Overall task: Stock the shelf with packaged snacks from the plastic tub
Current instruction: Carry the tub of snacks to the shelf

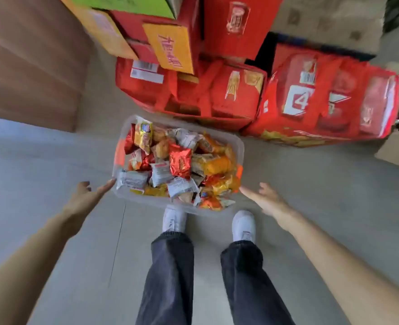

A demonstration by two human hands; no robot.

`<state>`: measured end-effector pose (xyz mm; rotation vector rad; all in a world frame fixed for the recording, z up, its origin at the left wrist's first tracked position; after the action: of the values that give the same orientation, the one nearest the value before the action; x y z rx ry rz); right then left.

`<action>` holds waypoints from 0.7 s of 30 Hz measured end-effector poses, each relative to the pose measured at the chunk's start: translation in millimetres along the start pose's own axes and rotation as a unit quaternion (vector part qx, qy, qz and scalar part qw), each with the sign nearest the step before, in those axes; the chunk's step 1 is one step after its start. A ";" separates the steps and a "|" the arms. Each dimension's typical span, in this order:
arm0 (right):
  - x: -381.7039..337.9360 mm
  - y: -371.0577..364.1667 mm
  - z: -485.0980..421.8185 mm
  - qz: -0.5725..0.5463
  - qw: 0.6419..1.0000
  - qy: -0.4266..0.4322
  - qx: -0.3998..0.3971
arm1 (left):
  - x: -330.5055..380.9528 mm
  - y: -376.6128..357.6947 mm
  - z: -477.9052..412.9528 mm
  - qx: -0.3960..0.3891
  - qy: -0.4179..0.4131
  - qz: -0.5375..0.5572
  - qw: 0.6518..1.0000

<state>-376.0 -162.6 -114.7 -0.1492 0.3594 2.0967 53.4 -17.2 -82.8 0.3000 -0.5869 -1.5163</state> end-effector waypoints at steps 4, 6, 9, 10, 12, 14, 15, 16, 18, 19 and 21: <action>5.7 -22.8 -48.1 -0.092 0.996 0.002 0.010 | -4.7 -13.7 -64.9 0.002 -0.013 -0.008 1.000; 2.0 -27.4 -67.5 -0.127 0.992 0.012 0.018 | -1.8 -18.5 -94.0 0.004 -0.017 -0.013 1.000; -6.6 -39.2 -90.0 -0.153 0.988 0.026 0.005 | 8.5 -21.6 -126.8 0.007 -0.023 -0.008 1.000; -10.1 -41.9 -94.9 -0.160 0.986 0.038 0.003 | 13.3 -22.3 -133.5 0.006 -0.022 -0.005 1.000; -12.9 -45.4 -105.0 -0.161 0.986 0.052 0.009 | 24.5 -24.6 -145.3 -0.013 -0.027 -0.003 1.000; -15.3 -49.1 -108.9 -0.159 0.985 0.058 0.016 | 33.8 -33.1 -154.3 -0.058 -0.029 -0.014 0.998; -16.1 -50.6 -110.2 -0.162 0.985 0.062 0.021 | 39.8 -40.6 -156.5 -0.085 -0.032 -0.013 0.996; -15.9 -51.5 -111.6 -0.167 0.983 0.066 0.026 | 46.4 -47.8 -155.8 -0.108 -0.033 -0.012 0.994; -16.4 -49.9 -111.1 -0.166 0.983 0.075 0.033 | 59.7 -62.3 -154.9 -0.135 -0.053 -0.015 0.989; -16.2 -49.0 -110.0 -0.160 0.983 0.078 0.032 | 62.3 -66.1 -156.9 -0.138 -0.063 -0.016 0.988; -15.4 -47.3 -107.8 -0.144 0.986 0.080 0.026 | 66.4 -67.5 -156.4 -0.133 -0.076 -0.009 0.988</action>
<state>-331.7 -185.7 -222.4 -0.3211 0.4602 1.7920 76.8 -112.9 -236.7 -0.0168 -0.4947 -1.6236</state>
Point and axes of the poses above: each hand's wrist, its own z-axis away from the middle knuckle, its own y-axis out of the back of the hand, x = y × z, the point moved 10 cm from there along -z, towards the middle knuckle, and after that the axes turned 9 degrees about -z, right-handed, at the moved point
